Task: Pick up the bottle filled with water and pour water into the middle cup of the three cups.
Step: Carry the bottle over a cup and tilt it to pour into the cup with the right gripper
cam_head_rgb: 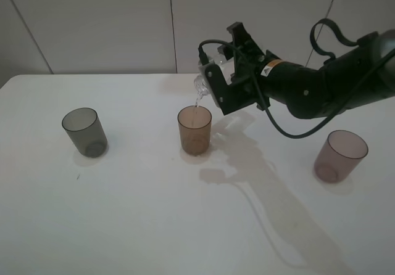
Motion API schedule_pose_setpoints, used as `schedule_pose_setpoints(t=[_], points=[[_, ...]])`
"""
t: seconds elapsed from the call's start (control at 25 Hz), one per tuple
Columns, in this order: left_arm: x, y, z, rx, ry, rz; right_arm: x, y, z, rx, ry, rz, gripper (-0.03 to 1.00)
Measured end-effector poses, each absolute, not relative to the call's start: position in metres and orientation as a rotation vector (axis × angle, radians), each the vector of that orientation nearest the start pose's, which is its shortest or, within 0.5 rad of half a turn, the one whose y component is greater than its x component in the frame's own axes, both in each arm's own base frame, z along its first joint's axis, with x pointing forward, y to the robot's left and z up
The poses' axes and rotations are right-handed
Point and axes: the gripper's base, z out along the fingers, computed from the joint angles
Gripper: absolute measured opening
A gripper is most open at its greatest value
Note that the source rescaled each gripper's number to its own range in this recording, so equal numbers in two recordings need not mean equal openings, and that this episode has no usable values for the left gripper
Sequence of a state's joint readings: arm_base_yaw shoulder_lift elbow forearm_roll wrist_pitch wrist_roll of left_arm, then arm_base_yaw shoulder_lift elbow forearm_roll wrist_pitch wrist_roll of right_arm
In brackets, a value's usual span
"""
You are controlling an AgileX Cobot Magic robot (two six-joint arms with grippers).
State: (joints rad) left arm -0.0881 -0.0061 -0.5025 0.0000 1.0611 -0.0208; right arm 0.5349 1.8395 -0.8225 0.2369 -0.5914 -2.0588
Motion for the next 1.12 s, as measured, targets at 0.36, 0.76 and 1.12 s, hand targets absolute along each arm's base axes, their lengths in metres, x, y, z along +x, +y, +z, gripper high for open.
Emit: schedule_pose_setpoints(t=[0.36,0.76,1.12], points=[[-0.0061,0.0005,0.2779,0.068,2.036,-0.068,0.3198,0.1753,0.1663,-1.906,0.79,-1.026,0.03],[-0.0061,0.0005,0.2779,0.068,2.036,-0.068,0.3198,0.1752,0.1663,-1.92,0.77,-1.041,0.03],[-0.0061,0.0005,0.2779,0.068,2.036,-0.068,0.317,0.1816,0.1682,-1.924,0.71,-1.069,0.03]])
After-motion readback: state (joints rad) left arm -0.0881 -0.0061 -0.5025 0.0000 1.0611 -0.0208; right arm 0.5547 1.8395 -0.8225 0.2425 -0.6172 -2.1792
